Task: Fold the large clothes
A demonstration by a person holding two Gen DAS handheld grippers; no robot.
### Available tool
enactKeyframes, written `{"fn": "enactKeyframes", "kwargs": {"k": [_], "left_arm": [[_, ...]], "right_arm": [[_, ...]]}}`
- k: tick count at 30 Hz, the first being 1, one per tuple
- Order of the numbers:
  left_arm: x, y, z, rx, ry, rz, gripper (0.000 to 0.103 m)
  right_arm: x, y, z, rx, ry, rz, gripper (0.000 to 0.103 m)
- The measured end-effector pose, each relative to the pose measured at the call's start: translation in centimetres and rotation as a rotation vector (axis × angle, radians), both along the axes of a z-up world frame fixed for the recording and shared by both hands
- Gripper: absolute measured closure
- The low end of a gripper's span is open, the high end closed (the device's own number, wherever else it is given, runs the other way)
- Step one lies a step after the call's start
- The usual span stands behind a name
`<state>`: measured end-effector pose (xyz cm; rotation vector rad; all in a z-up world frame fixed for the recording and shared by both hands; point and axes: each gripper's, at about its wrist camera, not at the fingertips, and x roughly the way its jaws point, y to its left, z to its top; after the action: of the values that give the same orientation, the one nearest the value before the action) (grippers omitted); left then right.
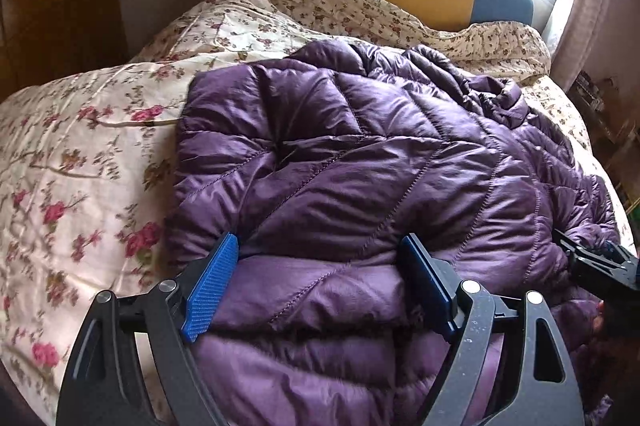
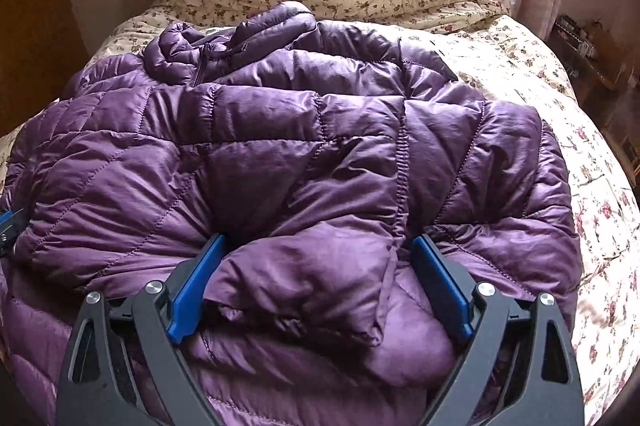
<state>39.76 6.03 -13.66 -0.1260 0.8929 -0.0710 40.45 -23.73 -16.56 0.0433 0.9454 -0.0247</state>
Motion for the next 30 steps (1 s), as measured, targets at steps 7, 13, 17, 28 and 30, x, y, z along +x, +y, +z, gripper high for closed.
{"fn": "enactKeyframes", "kwargs": {"k": [7,13,17,28,30], "left_arm": [[-5.5,0.5,2.8,-0.012,-0.063,-0.016,0.021],[-10.6,0.9,3.7,-0.01,-0.094,-0.035,0.021],[-13.9,1.2,3.6,0.008,-0.107,-0.048,0.021],[-20.7,4.4,1.8,-0.027,-0.049,-0.051,0.021],[-21.8,5.1,1.4,-0.043,-0.034,-0.048,0.021]], "right_arm": [[-3.4,-0.7,2.8,0.027,-0.011,0.019,0.005],[-7.5,-1.2,2.9,0.016,0.031,0.049,0.005],[-9.9,-1.8,2.6,-0.01,0.052,0.057,0.005],[-17.5,-6.3,1.4,-0.019,0.126,0.016,0.005],[-19.1,-7.1,1.3,-0.017,0.137,0.012,0.005]]}}
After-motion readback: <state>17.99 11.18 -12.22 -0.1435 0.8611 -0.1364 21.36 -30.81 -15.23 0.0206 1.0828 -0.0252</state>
